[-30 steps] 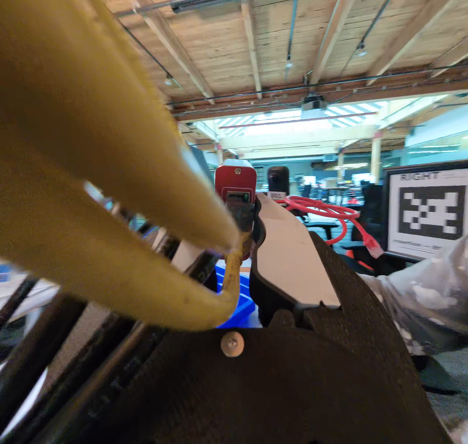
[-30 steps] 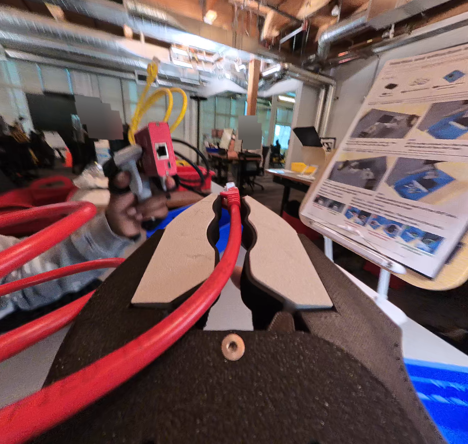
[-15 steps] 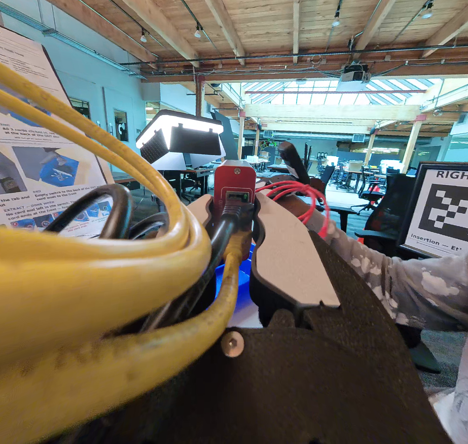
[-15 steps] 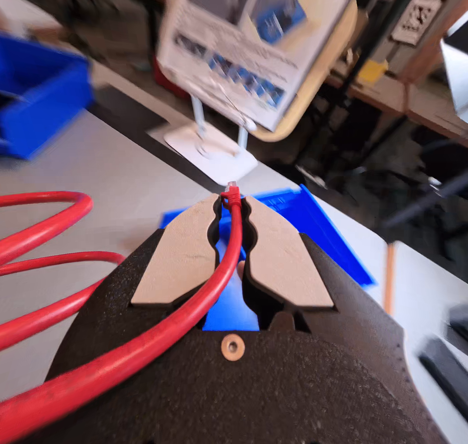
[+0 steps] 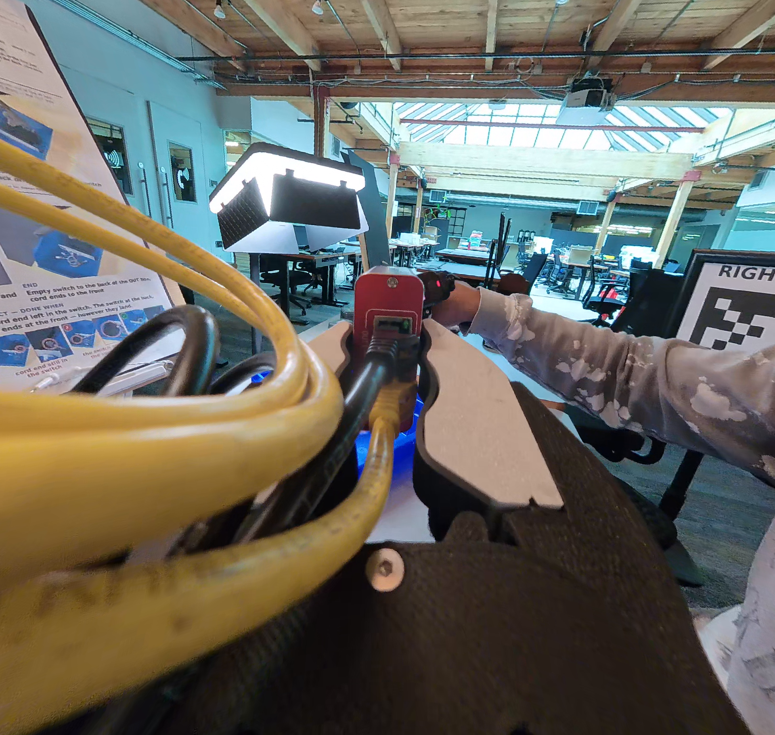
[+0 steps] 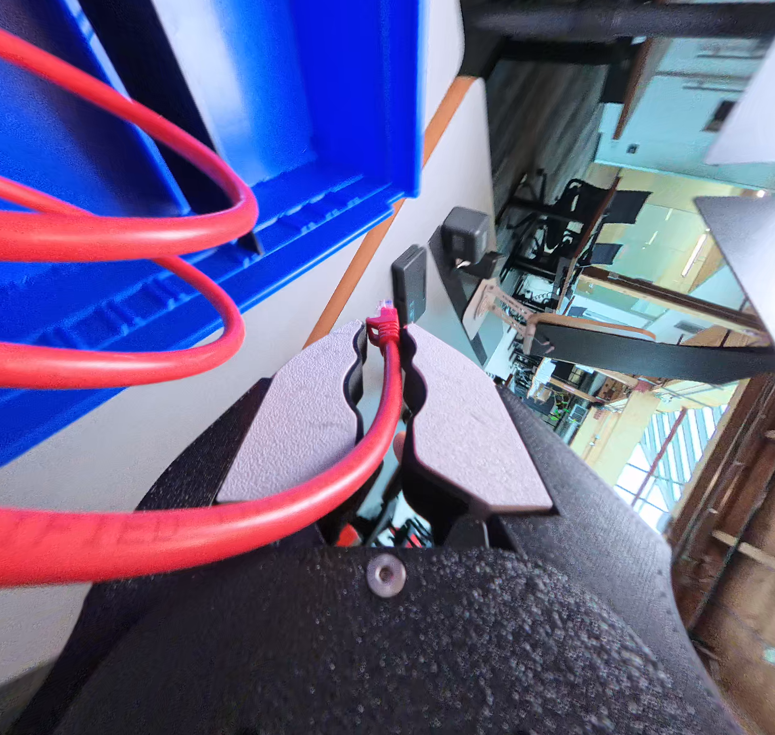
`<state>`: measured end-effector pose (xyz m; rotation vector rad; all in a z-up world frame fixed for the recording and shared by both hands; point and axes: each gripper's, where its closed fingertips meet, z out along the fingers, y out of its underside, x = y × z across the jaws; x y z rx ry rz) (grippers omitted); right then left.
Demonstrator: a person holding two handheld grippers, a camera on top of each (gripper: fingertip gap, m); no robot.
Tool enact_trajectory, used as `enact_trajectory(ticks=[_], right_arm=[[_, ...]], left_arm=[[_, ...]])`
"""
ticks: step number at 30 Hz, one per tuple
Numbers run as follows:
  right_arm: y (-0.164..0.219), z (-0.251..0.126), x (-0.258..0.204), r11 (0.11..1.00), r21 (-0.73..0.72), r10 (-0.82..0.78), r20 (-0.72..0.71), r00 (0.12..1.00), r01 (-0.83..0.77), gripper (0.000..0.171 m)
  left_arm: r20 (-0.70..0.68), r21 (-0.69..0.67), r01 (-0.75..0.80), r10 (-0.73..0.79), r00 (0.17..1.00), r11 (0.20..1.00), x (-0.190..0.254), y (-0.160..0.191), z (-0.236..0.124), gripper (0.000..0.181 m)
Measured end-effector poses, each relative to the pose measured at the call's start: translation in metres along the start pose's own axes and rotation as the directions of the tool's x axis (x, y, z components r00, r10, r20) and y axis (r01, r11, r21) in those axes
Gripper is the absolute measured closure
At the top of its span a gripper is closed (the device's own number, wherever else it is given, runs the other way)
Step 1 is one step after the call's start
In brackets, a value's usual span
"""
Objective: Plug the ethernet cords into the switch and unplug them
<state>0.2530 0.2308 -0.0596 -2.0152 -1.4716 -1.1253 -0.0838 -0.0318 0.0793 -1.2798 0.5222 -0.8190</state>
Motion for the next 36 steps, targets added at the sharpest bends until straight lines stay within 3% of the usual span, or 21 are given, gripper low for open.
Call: enact_trajectory(ticks=[2, 7, 12, 17, 23, 25, 28, 30, 36], right_arm=[[0.004, -0.002, -0.018, 0.994, -0.062, -0.087, 0.092, 0.992, 0.093, 0.157], [0.006, -0.02, -0.046, 0.946, -0.137, -0.24, 0.303, 0.922, 0.292, 0.157], [0.002, -0.022, -0.069, 0.894, -0.217, -0.23, 0.528, 0.818, 0.392, 0.157], [-0.026, -0.026, -0.095, 0.947, -0.062, -0.157, 0.764, 0.626, 0.314, 0.157], [-0.042, -0.032, -0.111, 0.99, 0.049, -0.095, 0.925, 0.369, 0.131, 0.156], [-0.041, -0.032, -0.114, 0.995, 0.063, -0.086, 0.944, 0.318, 0.084, 0.148], [-0.049, -0.03, -0.109, 0.992, 0.121, -0.102, 0.938, 0.332, -0.036, 0.128], [-0.061, -0.03, -0.095, 0.969, 0.196, -0.116, 0.901, 0.419, -0.153, 0.118], [-0.095, -0.046, -0.039, 0.749, 0.435, -0.014, 0.765, 0.644, -0.5, 0.111]], left_arm=[[-0.004, -0.008, -0.001, 0.001, 1.0, 1.0, 0.0, 0.002, 0.0, 0.158], [-0.013, -0.029, 0.016, -0.017, 1.0, 0.999, -0.002, 0.009, 0.004, 0.155], [-0.026, -0.051, 0.033, -0.035, 0.999, 0.998, -0.001, 0.016, 0.008, 0.155], [-0.032, -0.06, 0.022, -0.024, 0.999, 0.998, 0.0, 0.016, 0.007, 0.155], [-0.019, -0.07, 0.021, -0.023, 1.0, 0.997, -0.004, 0.017, 0.005, 0.153], [-0.018, -0.073, 0.019, -0.02, 1.0, 0.997, -0.005, 0.017, 0.004, 0.153], [-0.017, -0.077, 0.021, -0.022, 1.0, 0.997, -0.006, 0.019, 0.005, 0.153], [-0.016, -0.081, 0.025, -0.027, 1.0, 0.996, -0.007, 0.021, 0.005, 0.153], [-0.023, -0.101, 0.037, -0.04, 0.999, 0.994, -0.005, 0.028, 0.011, 0.154]])
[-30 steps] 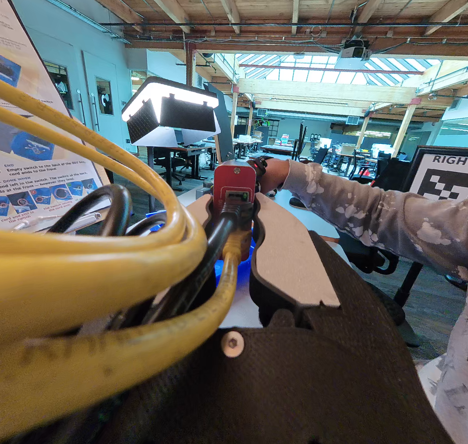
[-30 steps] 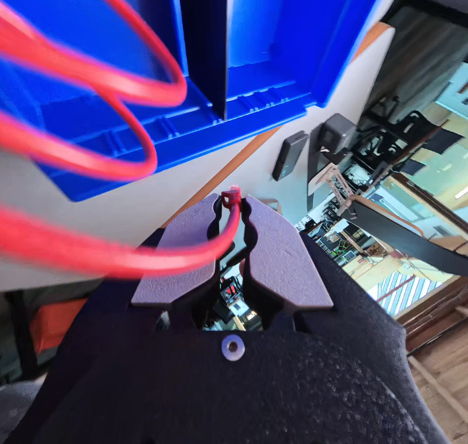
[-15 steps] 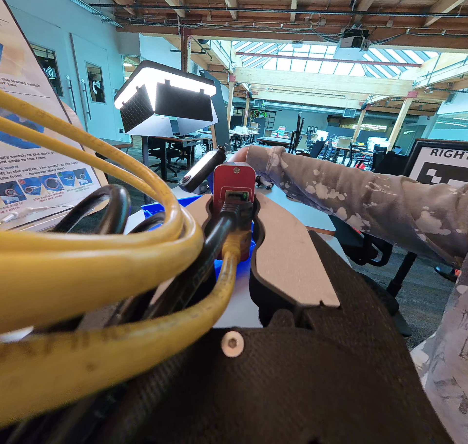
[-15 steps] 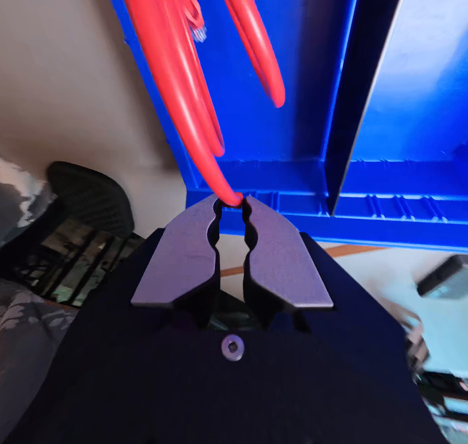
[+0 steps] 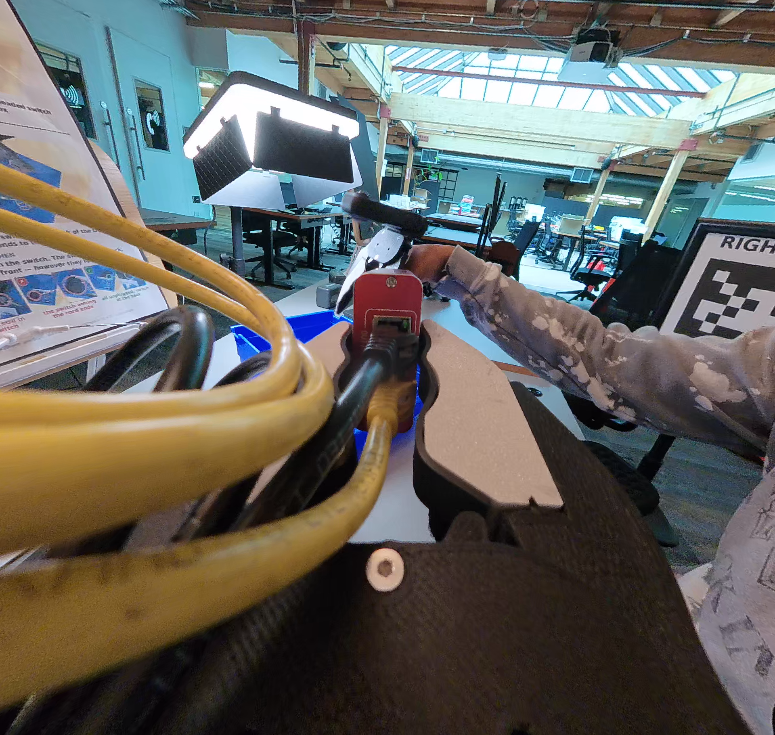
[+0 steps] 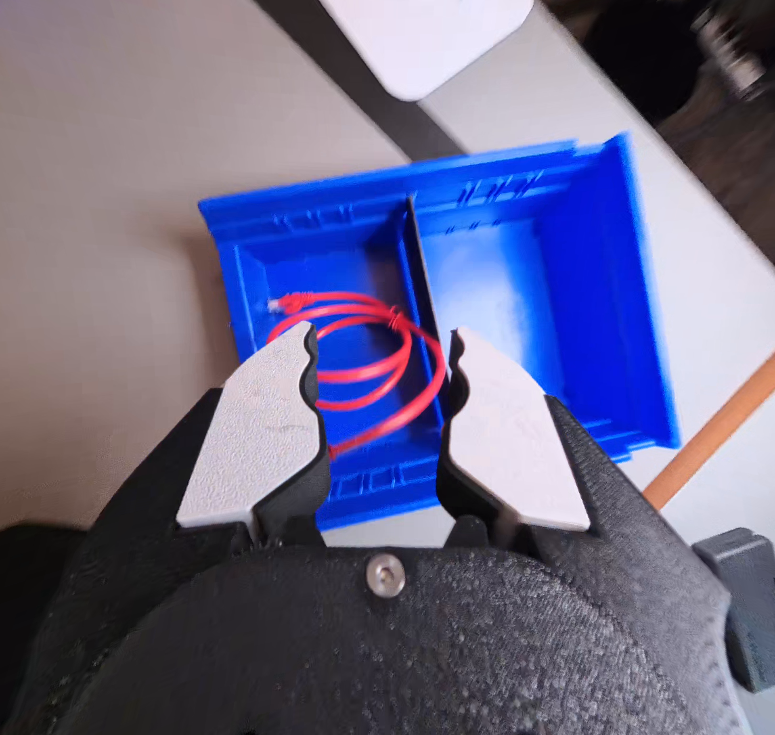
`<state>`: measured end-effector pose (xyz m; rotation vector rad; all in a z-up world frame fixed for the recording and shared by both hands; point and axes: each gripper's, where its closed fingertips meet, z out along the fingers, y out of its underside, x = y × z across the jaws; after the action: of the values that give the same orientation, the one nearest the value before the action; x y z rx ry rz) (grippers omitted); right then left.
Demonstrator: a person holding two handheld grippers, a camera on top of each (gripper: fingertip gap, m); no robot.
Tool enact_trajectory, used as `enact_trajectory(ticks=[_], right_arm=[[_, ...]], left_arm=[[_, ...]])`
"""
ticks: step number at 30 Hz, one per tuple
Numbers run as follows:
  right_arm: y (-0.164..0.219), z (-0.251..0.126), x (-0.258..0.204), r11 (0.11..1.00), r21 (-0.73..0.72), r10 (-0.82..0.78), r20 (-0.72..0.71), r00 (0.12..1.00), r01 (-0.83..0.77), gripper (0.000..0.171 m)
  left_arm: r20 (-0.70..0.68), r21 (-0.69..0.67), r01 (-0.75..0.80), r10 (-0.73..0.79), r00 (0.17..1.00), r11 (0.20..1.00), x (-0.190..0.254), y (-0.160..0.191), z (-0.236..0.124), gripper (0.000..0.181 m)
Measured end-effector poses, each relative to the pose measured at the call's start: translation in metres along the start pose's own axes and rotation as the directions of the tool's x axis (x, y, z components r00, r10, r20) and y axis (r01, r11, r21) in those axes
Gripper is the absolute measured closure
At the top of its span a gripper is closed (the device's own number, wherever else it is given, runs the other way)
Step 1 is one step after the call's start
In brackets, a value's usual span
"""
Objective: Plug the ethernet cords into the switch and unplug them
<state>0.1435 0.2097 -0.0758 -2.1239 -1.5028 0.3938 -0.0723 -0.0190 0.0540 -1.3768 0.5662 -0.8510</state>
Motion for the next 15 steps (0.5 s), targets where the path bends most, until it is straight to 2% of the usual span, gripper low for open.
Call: enact_trajectory(ticks=[3, 5, 8, 11, 13, 15], right_arm=[[-0.027, -0.019, -0.003, 0.97, 0.24, 0.001, -0.155, 0.988, 0.037, 0.11], [-0.05, -0.037, -0.019, 0.899, 0.431, 0.017, -0.212, 0.977, 0.078, 0.114], [-0.085, -0.063, -0.078, 0.722, 0.677, -0.049, -0.159, 0.986, 0.145, 0.117], [-0.111, -0.081, -0.145, 0.571, 0.809, -0.179, -0.039, 0.983, 0.136, 0.12], [-0.121, -0.088, -0.185, 0.52, 0.845, -0.277, 0.031, 0.96, 0.123, 0.121], [-0.126, -0.085, -0.216, 0.504, 0.853, -0.361, 0.07, 0.93, 0.131, 0.122]], left_arm=[[-0.001, -0.011, -0.004, 0.004, 1.0, 1.0, 0.001, 0.003, 0.003, 0.154], [-0.001, -0.016, -0.002, 0.002, 1.0, 1.0, 0.0, 0.005, 0.005, 0.153], [-0.004, -0.015, 0.004, -0.004, 1.0, 1.0, 0.0, 0.009, 0.008, 0.154], [-0.023, -0.041, 0.004, -0.005, 1.0, 0.999, 0.001, 0.018, 0.014, 0.153], [-0.055, -0.094, -0.008, 0.003, 0.998, 0.996, 0.006, 0.027, 0.017, 0.154], [-0.088, -0.172, -0.037, 0.022, 0.996, 0.984, 0.012, 0.04, 0.021, 0.154]])
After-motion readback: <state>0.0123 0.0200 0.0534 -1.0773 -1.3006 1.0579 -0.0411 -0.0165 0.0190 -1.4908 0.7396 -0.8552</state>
